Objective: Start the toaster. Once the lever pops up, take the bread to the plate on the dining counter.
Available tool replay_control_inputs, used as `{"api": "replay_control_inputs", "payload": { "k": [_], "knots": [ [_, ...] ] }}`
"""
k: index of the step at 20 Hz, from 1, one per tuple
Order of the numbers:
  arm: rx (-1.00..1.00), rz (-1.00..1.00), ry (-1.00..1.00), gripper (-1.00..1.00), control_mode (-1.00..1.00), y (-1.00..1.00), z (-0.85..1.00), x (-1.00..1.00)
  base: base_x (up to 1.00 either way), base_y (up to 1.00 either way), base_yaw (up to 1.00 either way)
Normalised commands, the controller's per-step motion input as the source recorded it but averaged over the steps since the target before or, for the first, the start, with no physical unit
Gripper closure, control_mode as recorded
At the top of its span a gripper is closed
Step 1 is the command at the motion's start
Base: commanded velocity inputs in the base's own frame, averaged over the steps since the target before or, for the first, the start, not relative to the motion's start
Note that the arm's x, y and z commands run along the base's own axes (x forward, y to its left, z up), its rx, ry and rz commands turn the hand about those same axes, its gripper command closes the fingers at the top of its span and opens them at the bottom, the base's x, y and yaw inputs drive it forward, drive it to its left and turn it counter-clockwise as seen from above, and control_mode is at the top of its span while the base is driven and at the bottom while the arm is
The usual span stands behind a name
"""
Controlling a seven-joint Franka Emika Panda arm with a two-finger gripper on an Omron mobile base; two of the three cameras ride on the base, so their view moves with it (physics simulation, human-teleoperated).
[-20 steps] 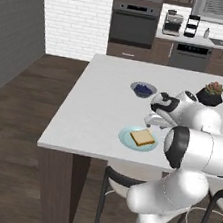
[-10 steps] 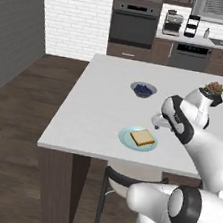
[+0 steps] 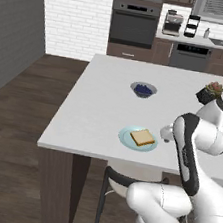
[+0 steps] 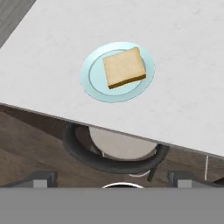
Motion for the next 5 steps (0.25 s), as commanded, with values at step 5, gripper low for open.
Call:
{"api": "replay_control_inputs", "payload": {
  "k": [5],
  "knots": [
    [-0.01, 0.00, -0.15, -1.00, -1.00, 0.20, 0.14, -1.00, 0.00, 0.00, 0.00]
  ]
}}
